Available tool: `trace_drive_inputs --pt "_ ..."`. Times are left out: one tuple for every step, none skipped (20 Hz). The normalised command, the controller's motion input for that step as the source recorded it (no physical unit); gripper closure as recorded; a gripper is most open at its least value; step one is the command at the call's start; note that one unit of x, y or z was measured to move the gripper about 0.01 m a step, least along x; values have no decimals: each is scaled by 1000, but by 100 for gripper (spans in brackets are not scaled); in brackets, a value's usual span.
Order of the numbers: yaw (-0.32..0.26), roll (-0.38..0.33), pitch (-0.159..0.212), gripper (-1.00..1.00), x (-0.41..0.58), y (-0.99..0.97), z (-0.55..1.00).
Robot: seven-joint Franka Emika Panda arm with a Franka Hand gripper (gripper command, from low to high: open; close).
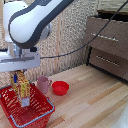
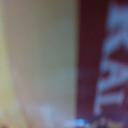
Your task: Meticulously direct the gripper system near the nourishment stick. Grapple the nourishment stick firmly with the gripper system. Progress with the gripper system grasping the stick toward the storage box. Tenderly permit the nourishment stick to descend into the box.
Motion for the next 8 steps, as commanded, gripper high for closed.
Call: trace_drive_inputs --pt "-15 -26 11 -100 0 209 117" --pt "-11 -11 34 -100 46 117 120" --pt "-4 -5 49 -100 191 80 134" --pt "-13 -14 49 -100 291 37 149" --pt "0 0 23 -100 289 -23 154" --pt "4 0 0 -100 283 -49 180" --pt "13 0 0 -100 349 -66 286" --pt "24 -8 0 -100 317 -100 363"
